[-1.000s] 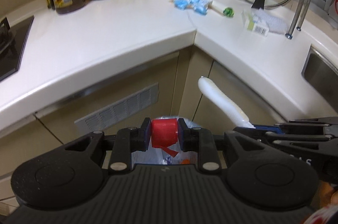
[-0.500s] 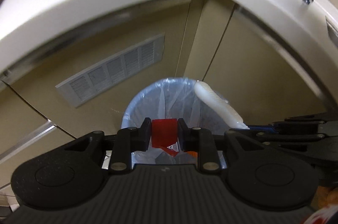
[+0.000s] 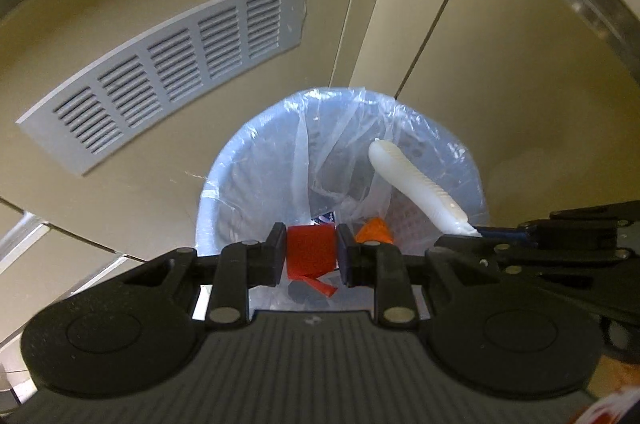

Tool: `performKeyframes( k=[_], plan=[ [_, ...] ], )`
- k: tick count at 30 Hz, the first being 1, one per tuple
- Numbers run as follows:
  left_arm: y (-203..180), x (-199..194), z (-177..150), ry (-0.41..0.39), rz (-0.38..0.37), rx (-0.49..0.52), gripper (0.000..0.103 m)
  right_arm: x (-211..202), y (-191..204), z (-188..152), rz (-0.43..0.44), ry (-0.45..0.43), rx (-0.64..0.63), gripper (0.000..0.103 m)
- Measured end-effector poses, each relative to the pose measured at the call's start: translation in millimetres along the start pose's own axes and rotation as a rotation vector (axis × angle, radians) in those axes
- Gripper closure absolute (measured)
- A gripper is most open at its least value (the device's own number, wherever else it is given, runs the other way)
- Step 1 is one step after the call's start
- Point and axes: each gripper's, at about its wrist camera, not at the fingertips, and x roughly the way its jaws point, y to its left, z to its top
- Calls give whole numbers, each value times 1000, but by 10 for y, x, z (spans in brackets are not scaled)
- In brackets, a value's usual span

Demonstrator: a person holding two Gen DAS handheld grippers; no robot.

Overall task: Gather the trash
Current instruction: 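Open the left gripper to drop the red cup while the right drops the brush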

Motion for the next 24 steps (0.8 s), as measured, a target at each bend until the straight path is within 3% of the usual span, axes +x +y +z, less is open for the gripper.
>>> performKeyframes(
  k=[5, 8, 24],
  plan=[
    [15, 119, -9, 9, -15, 21, 78, 88, -31, -2, -5, -1, 19, 93],
    [31, 130, -9, 8, -28, 19, 69, 111, -32, 0, -5, -1, 27, 93],
    [224, -150, -9, -24, -22, 3, 69, 215, 170, 15, 39, -11, 34, 93]
  ],
)
